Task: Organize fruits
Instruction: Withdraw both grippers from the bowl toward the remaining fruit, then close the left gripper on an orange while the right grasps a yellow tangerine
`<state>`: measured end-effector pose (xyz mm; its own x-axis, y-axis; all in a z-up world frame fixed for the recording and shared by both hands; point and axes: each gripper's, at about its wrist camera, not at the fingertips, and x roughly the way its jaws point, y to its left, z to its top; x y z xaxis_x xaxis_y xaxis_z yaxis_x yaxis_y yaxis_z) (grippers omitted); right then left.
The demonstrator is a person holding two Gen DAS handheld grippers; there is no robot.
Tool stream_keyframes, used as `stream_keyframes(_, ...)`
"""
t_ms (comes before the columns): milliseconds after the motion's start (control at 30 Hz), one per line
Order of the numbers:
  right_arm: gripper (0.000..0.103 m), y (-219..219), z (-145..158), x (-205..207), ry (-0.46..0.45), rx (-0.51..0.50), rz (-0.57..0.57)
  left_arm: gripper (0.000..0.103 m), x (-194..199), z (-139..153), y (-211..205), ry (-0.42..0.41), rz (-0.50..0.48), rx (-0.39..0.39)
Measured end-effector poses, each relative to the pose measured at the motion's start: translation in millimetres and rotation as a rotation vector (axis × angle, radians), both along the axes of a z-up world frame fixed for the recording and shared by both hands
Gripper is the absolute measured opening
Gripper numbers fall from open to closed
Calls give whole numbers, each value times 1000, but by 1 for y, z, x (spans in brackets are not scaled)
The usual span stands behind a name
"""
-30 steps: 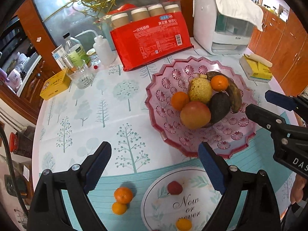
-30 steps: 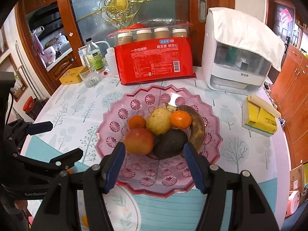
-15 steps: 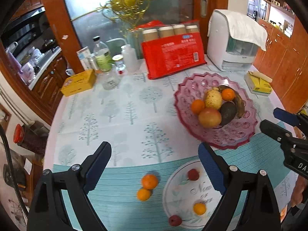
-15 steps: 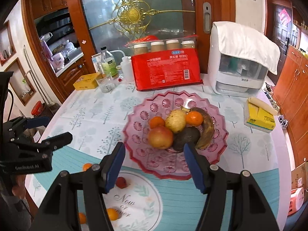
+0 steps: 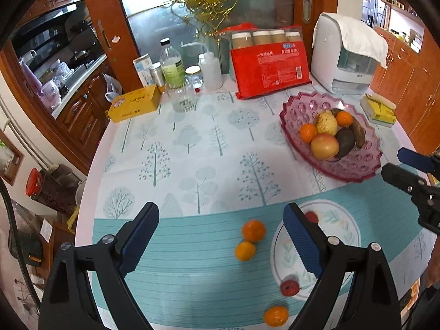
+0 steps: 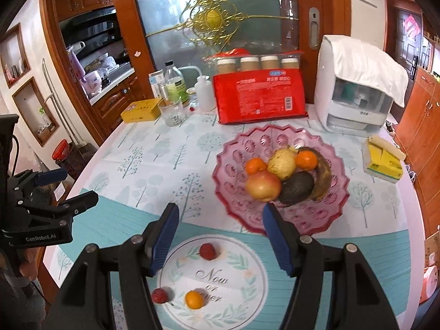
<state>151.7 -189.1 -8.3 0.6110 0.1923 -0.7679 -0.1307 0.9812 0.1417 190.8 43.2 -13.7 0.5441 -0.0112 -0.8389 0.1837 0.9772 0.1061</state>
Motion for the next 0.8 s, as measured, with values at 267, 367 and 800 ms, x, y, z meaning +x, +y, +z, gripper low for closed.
stream_keyframes(267, 64, 30, -45, -26, 87, -30, -6, 91, -7, -41, 10, 69, -58, -3)
stream_keyframes(367, 64, 35, -69, -35, 138, -27, -28, 91, -4, -59, 8, 97, -97, 2)
stream_keyframes(800, 64, 42, -144, -58, 287, -11, -119, 91, 22, -131, -18, 186, -235, 6)
